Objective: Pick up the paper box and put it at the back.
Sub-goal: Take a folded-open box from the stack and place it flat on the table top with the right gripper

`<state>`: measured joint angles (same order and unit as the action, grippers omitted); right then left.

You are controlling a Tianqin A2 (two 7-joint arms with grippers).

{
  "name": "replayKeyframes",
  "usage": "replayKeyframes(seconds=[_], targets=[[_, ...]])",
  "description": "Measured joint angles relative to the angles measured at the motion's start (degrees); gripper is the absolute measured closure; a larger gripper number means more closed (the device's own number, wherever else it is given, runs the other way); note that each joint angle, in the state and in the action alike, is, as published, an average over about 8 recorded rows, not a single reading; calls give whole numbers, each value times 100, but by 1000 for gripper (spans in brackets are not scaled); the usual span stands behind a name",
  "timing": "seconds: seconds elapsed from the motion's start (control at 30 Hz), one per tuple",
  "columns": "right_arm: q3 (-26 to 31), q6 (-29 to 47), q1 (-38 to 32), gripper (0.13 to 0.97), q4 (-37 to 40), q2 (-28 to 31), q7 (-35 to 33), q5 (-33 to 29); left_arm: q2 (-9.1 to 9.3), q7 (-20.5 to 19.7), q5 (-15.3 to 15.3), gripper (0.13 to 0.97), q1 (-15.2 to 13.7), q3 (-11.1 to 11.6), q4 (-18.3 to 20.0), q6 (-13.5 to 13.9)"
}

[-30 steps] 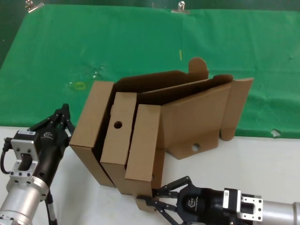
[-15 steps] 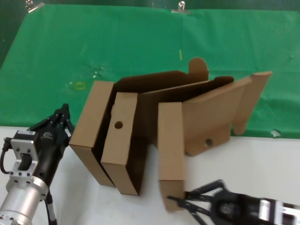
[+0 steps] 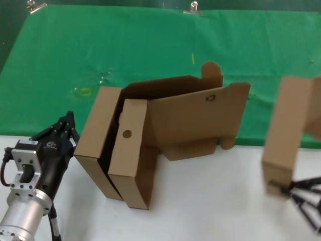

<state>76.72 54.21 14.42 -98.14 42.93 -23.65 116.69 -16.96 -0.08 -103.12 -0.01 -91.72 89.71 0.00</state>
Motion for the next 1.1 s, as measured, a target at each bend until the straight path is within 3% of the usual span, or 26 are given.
replayKeyframes(seconds=[0.1, 0.2, 0.57, 0.77, 0.93, 1.1], targets=[[-189, -502, -106, 946, 45, 119, 100, -303, 0, 0, 0, 955, 0, 0, 0, 0], [-16, -1052, -495, 946, 235, 222, 270, -790, 0, 0, 0, 955, 0, 0, 0, 0], [2228, -2441, -2664, 946, 1429, 414, 1478, -3299, 0, 0, 0, 955, 0, 0, 0, 0], [3054, -2431, -3493, 946, 1865, 207, 2487, -4841, 0, 0, 0, 955, 0, 0, 0, 0], [3110, -2065, -3805, 946, 2051, -164, 3124, -5921, 0, 0, 0, 955, 0, 0, 0, 0], [3075, -1744, -3982, 947, 2193, -454, 3464, -6477, 0, 0, 0, 955, 0, 0, 0, 0]])
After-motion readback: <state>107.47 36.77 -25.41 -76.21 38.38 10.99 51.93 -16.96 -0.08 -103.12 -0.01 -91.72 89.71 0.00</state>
